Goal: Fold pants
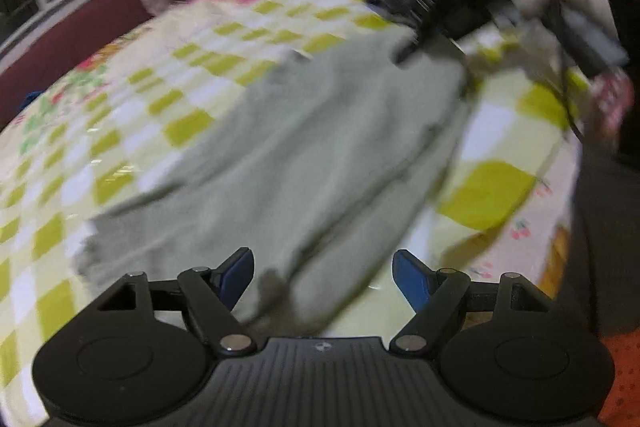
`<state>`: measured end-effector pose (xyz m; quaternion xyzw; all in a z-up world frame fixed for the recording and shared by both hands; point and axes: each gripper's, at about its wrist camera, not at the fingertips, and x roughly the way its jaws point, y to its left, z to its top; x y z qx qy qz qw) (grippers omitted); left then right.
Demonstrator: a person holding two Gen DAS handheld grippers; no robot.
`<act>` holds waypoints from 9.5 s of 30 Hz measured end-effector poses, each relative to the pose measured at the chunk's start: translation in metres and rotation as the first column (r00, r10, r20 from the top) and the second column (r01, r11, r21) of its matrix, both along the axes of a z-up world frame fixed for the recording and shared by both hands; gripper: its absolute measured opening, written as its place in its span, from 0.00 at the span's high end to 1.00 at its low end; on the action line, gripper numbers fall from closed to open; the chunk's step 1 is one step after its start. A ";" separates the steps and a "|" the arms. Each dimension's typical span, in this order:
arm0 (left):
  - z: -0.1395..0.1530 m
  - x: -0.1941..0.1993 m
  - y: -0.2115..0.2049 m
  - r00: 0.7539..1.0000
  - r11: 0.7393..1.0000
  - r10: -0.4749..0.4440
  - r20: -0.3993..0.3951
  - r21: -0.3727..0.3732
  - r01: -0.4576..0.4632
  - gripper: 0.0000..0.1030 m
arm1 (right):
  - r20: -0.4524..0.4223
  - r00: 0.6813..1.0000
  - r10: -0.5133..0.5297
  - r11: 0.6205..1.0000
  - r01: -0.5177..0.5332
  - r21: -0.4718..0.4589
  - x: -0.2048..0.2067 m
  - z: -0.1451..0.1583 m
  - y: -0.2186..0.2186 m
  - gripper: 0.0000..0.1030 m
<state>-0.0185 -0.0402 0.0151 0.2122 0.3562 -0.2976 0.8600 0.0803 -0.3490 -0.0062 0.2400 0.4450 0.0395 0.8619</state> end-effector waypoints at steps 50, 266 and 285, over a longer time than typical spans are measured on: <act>-0.006 -0.006 0.047 0.983 0.983 0.075 -0.168 -0.154 -0.102 0.11 | -0.094 0.762 0.641 0.749 -0.648 -0.141 0.017 0.048 0.332 0.82; -0.017 0.073 0.079 0.844 0.821 0.487 -0.226 -0.212 -0.530 0.49 | 0.182 0.927 0.328 0.901 -0.365 0.236 0.028 -0.033 0.130 0.88; -0.014 0.057 0.046 0.943 0.917 0.331 -0.031 -0.225 -0.329 0.26 | 0.157 0.911 0.382 0.909 -0.340 -0.240 0.019 0.048 0.191 0.54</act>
